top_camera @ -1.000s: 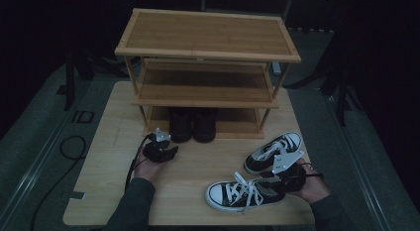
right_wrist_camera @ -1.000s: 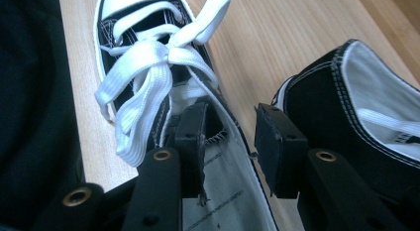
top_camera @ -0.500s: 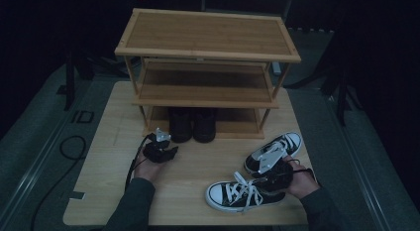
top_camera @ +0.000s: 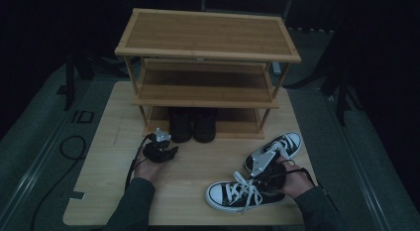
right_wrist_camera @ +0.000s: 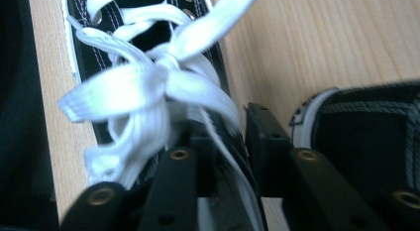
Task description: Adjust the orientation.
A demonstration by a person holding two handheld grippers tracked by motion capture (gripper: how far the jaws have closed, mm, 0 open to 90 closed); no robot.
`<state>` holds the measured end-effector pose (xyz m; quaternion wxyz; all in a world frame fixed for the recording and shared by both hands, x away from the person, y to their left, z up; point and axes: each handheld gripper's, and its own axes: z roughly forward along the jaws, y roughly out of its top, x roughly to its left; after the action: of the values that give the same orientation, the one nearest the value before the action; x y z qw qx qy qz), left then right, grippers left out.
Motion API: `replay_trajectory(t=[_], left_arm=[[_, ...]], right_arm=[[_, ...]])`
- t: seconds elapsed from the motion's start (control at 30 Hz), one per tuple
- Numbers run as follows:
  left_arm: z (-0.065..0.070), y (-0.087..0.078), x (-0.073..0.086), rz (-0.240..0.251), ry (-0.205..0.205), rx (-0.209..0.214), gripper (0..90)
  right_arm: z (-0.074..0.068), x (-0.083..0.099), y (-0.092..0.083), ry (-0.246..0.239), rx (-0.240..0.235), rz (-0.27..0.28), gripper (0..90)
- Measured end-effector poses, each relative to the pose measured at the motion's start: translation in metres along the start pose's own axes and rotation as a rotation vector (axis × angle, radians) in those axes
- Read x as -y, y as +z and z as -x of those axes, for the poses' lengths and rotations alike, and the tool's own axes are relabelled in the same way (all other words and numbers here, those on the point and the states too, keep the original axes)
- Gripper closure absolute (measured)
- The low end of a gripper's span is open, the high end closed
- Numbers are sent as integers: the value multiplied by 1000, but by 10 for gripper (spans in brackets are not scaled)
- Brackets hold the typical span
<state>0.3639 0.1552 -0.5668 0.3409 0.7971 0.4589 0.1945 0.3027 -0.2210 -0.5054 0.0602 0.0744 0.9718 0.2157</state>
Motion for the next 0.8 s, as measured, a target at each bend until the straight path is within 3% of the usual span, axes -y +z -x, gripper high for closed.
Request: replay_trajectory(t=[0.17,0.43,0.53,0.8], left_arm=[[0,0,0,3,0,3,563],[0,0,0,1,1,1,564],[0,0,0,2,1,0,564],[0,0,0,5,0,2,565]], right_arm=[[-2,-3,-1,35,16,-14,856],[-1,-2,-3,108,3,42,863],[-1,-3,-4,141,17,87,869],[3,-21,3,255,54,111,875]])
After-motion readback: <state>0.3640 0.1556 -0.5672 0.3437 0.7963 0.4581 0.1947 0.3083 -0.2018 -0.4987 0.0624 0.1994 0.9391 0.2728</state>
